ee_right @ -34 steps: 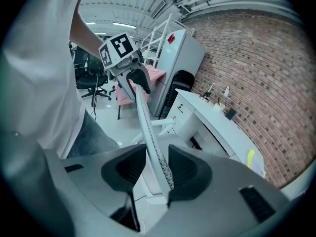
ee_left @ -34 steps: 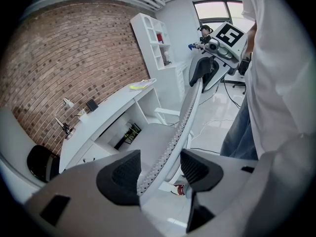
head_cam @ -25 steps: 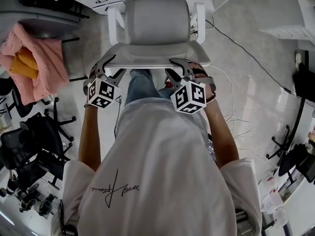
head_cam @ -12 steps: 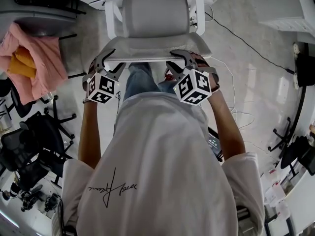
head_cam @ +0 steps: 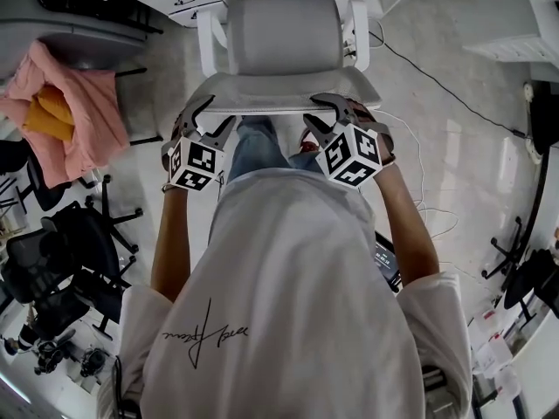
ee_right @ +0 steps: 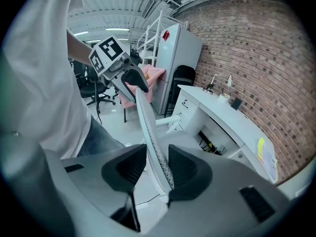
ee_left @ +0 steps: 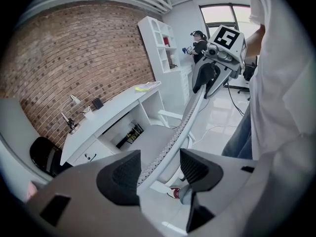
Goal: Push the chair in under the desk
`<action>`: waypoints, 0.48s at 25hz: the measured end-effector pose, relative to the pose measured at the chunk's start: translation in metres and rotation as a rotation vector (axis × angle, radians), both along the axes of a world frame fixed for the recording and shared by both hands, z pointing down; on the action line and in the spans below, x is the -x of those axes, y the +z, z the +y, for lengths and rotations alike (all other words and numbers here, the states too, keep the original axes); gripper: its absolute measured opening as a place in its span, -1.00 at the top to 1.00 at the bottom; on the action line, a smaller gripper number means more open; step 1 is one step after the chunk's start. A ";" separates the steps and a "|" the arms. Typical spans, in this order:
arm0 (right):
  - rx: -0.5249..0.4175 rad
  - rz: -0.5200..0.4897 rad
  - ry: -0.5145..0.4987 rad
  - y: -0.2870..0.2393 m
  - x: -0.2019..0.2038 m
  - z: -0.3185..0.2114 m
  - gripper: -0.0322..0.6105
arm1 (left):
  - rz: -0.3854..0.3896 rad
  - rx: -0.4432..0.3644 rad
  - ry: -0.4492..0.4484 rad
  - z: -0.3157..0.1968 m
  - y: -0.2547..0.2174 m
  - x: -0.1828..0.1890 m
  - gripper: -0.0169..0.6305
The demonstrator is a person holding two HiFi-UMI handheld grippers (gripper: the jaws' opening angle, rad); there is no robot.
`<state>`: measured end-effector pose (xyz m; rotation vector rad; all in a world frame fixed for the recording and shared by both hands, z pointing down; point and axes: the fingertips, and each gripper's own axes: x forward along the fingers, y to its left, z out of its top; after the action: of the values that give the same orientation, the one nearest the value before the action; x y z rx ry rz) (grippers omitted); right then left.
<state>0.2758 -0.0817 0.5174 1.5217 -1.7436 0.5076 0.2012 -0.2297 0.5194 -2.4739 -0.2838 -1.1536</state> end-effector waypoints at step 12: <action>-0.156 -0.143 0.099 -0.034 0.000 -0.006 0.50 | 0.150 0.155 -0.166 0.025 -0.029 -0.003 0.33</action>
<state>0.2754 -0.0876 0.4839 1.7247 -1.8604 0.5529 0.2039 -0.2046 0.4902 -2.7483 -0.1306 -1.0361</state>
